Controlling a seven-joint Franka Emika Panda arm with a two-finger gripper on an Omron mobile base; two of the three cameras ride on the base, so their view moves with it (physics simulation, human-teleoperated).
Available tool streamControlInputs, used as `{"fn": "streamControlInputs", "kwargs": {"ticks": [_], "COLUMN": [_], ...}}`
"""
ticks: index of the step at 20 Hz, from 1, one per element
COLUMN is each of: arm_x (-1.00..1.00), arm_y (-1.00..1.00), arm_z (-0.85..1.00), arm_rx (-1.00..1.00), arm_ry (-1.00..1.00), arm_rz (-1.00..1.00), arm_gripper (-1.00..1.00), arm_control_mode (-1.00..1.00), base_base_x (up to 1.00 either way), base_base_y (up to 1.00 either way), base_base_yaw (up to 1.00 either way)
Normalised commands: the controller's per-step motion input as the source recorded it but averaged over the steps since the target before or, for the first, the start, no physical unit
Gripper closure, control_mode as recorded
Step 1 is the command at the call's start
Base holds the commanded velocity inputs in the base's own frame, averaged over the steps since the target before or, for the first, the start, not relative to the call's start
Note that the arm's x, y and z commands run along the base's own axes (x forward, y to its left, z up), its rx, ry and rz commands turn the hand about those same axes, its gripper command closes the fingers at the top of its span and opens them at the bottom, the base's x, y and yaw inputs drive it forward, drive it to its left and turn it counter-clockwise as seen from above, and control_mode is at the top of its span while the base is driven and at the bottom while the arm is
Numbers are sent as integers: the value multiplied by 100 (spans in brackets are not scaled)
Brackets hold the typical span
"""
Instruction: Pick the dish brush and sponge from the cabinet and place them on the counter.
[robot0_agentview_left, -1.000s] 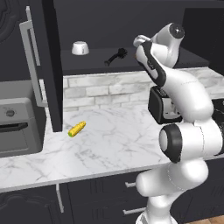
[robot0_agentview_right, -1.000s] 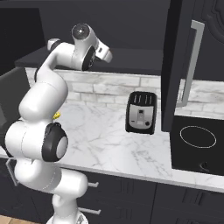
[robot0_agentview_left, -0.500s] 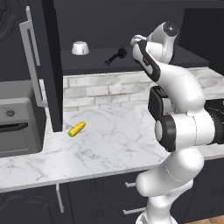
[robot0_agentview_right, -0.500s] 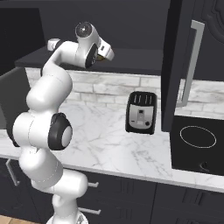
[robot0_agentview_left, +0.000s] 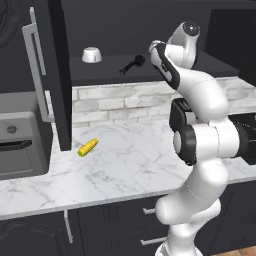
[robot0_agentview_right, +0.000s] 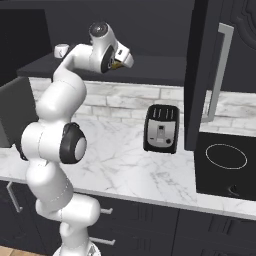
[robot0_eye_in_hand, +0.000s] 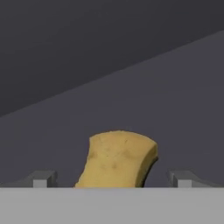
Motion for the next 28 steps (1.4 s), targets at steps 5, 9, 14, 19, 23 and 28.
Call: {"fn": "streamControlInputs", "kwargs": {"ticks": [5,9,14,19,23,28], "arm_x": [24,23,8,-1,-16,-38], "arm_y": [0,0,0,-14,-7,-4], "arm_z": [-27,-18,-21,-20,-14,-7], "arm_rx": [-5,-5,-6,-4,-2,0], "arm_ry": [8,4,4,3,0,0], "arm_rz": [0,0,0,0,1,3], "arm_gripper": [-100,-100,100,100,100,100], "arm_control_mode": [-100,-100,-100,-100,-100,-100], "base_base_x": [0,0,0,0,0,0], "base_base_y": [0,0,0,0,0,0], "base_base_yaw": [0,0,0,0,0,0]}}
